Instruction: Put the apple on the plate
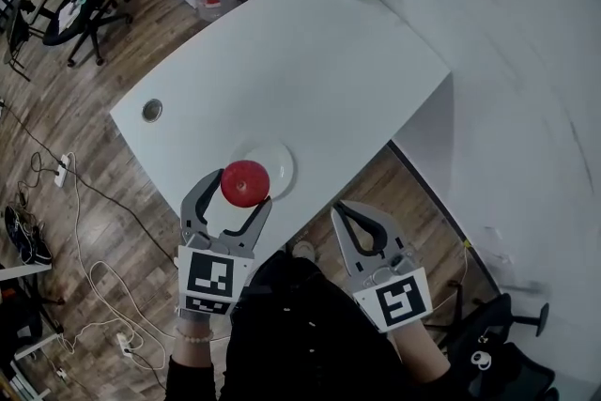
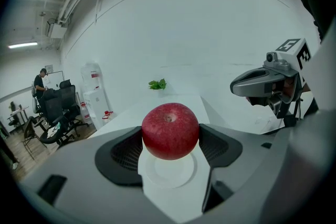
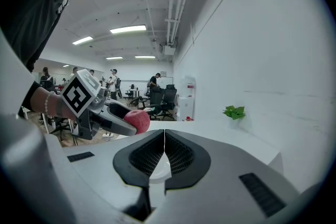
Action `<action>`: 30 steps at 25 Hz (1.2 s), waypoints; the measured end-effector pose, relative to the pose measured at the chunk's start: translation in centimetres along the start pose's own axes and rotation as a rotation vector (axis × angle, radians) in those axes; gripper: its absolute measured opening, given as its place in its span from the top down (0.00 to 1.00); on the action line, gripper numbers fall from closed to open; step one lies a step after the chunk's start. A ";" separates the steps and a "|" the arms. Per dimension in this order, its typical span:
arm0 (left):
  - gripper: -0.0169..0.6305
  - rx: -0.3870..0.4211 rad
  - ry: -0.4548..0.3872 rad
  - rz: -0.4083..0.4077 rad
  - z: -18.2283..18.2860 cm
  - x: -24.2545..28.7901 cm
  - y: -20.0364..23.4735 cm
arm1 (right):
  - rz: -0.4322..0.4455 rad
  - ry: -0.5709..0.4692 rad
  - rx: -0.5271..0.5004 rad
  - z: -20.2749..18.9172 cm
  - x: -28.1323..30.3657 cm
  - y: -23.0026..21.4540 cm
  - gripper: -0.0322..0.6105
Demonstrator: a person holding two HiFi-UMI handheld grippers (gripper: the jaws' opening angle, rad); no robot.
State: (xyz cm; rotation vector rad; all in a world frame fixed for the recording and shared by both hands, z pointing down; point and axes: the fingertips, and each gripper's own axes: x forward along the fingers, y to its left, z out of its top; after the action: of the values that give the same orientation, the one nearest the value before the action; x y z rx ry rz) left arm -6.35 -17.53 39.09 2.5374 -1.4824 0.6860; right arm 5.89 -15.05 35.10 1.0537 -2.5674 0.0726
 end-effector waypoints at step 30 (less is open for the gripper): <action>0.44 -0.022 0.113 -0.076 -7.8 7.7 0.0 | -0.053 0.090 0.047 -2.3 1.5 0.0 0.89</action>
State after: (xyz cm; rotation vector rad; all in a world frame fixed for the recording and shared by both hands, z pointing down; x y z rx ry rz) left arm -5.67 -21.12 49.44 2.4799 -1.3432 0.7825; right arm 5.61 -15.60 37.79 1.1091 -2.4671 0.1630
